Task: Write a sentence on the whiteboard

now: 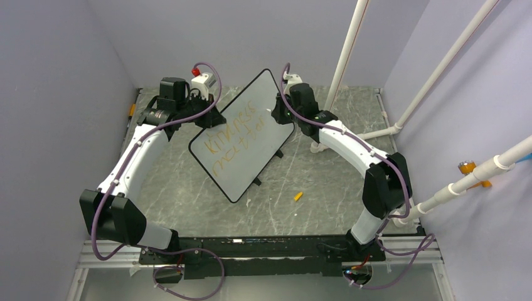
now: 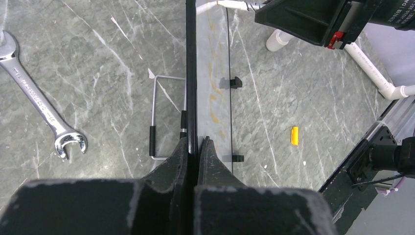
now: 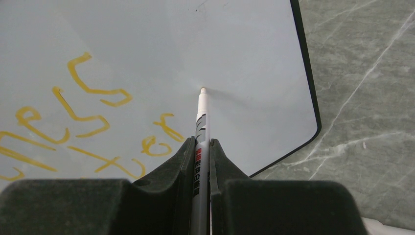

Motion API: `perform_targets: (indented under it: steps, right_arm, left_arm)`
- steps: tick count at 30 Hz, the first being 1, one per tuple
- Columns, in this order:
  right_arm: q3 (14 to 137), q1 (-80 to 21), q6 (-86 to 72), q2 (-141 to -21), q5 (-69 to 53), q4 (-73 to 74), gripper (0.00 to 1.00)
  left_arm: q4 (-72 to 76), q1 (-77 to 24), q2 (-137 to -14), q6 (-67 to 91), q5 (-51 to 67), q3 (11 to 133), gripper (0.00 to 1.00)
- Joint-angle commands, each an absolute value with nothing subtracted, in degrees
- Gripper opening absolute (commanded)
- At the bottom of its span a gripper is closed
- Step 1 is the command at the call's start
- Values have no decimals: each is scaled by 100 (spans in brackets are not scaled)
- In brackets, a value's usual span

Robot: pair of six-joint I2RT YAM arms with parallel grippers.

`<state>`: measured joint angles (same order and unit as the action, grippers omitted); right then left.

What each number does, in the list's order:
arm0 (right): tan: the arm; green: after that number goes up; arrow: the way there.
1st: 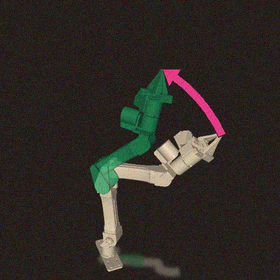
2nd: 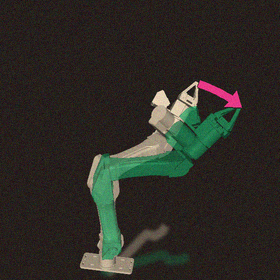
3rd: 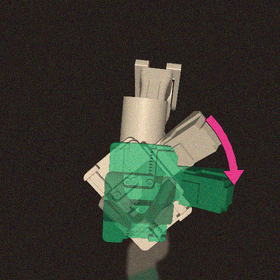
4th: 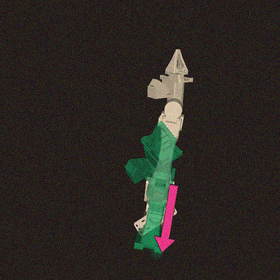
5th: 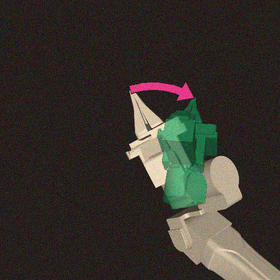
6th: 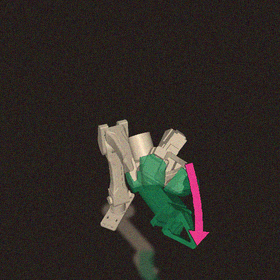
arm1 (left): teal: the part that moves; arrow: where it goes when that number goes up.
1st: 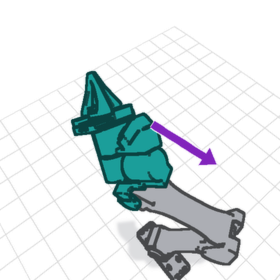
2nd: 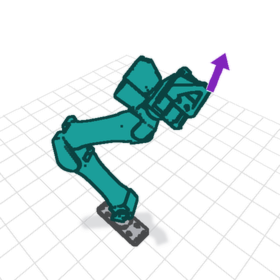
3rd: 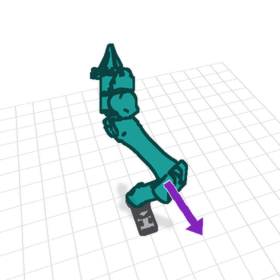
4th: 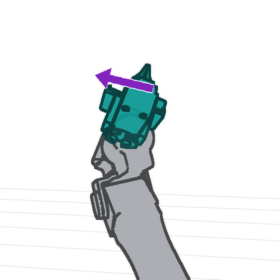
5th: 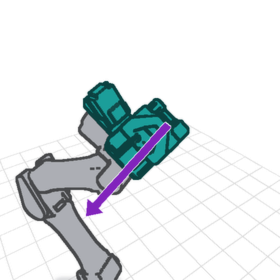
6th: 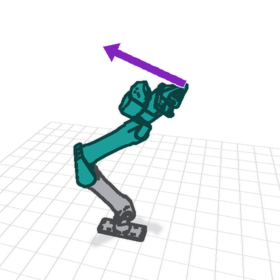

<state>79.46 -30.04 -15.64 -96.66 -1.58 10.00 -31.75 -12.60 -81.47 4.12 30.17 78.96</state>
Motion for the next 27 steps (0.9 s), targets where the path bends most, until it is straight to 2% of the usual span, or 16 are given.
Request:
perform_targets:
  steps: [1, 27]
  right_arm:
    - [8217, -2977, -1573, -9762, -240, 832, 0]
    - [8115, -2988, -1551, -9755, -932, 851, 0]
  left_arm:
    - [-3806, -1266, -8200, -396, 2153, 7691, 0]
    - [-3788, -1266, -8253, -396, 2180, 7675, 0]
